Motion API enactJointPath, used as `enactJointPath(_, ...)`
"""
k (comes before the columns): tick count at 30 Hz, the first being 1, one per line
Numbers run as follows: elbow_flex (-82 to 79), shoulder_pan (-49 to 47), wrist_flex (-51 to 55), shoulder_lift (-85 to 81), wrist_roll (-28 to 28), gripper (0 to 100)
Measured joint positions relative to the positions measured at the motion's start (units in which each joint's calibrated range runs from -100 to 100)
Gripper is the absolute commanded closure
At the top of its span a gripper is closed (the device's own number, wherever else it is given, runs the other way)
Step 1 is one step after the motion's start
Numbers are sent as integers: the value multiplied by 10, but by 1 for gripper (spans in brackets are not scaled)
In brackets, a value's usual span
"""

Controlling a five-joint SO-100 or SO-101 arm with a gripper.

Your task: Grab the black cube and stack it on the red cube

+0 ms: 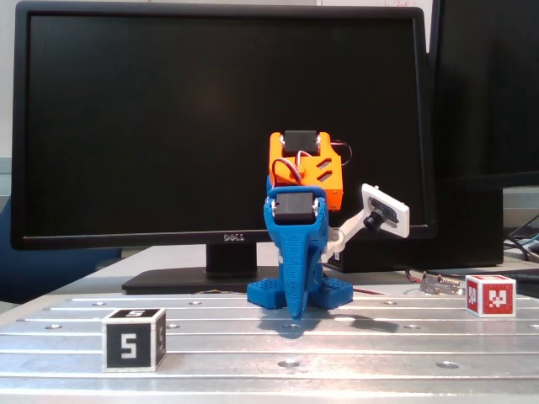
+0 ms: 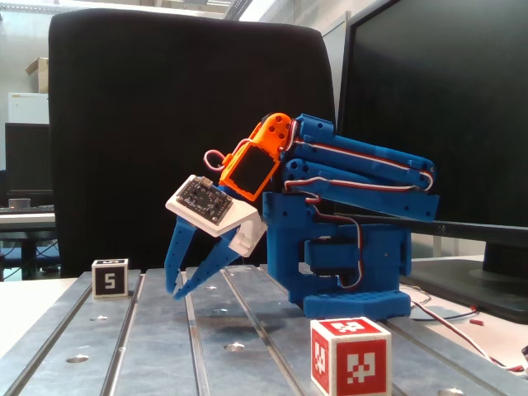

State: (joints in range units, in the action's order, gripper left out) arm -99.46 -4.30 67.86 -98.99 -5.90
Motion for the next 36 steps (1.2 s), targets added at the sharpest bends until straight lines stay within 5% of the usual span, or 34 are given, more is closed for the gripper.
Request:
enactJointPath(8,0,-1,34,-8,39,99)
enactJointPath(36,0,2,-33,0,44,99)
